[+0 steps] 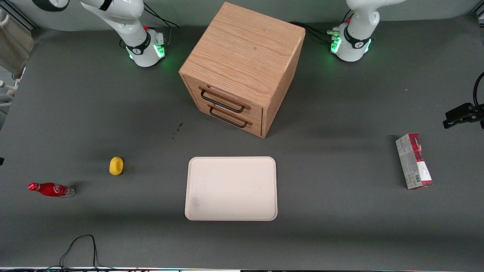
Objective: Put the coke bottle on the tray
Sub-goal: 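Move the right gripper over the red Coca-Cola bottle lying on the table, then lower the right gripper and close it around the bottle's cap end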
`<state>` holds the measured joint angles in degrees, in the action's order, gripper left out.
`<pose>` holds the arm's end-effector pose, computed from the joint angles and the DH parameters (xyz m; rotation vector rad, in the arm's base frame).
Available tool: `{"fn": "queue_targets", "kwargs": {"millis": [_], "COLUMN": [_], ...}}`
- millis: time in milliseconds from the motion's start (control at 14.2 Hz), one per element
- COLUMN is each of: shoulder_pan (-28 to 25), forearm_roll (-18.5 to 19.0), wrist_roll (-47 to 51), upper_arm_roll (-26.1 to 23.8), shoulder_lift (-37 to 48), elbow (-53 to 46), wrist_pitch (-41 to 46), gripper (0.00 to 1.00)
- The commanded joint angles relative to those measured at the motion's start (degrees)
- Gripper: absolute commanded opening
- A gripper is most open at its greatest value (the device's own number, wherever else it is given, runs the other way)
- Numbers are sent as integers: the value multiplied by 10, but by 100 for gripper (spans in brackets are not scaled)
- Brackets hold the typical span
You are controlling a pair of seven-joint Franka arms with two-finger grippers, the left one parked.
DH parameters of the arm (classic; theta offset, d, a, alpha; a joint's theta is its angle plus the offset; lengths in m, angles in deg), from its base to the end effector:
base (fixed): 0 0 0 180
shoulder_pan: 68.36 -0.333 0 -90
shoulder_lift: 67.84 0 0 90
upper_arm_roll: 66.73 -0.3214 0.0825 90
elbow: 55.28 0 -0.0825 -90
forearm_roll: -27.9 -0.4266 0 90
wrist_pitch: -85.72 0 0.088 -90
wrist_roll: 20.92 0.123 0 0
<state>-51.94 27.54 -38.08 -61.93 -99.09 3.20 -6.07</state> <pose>0.7108 -0.2562 0.5307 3.0928 -0.0897 0.0364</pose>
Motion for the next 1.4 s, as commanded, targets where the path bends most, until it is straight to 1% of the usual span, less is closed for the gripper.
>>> {"fn": "queue_targets", "kwargs": {"millis": [0, 421, 702, 772, 1053, 1333], "shoulder_pan": [19, 26, 26, 26, 26, 29], "forearm_roll": [-14, -15, -16, -15, -17, -17], "wrist_roll": [-28, -30, -31, -31, -28, -29], "upper_arm_roll": [-12, -17, -17, -17, -17, -17], "shoulder_lift": [-42, -73, -115, -120, -120, -133], "elbow": [-66, -51, -42, -32, 31, 59], "wrist_pitch": [2, -15, -40, -50, -137, -175], "gripper": [100, 100, 100, 100, 100, 100]}}
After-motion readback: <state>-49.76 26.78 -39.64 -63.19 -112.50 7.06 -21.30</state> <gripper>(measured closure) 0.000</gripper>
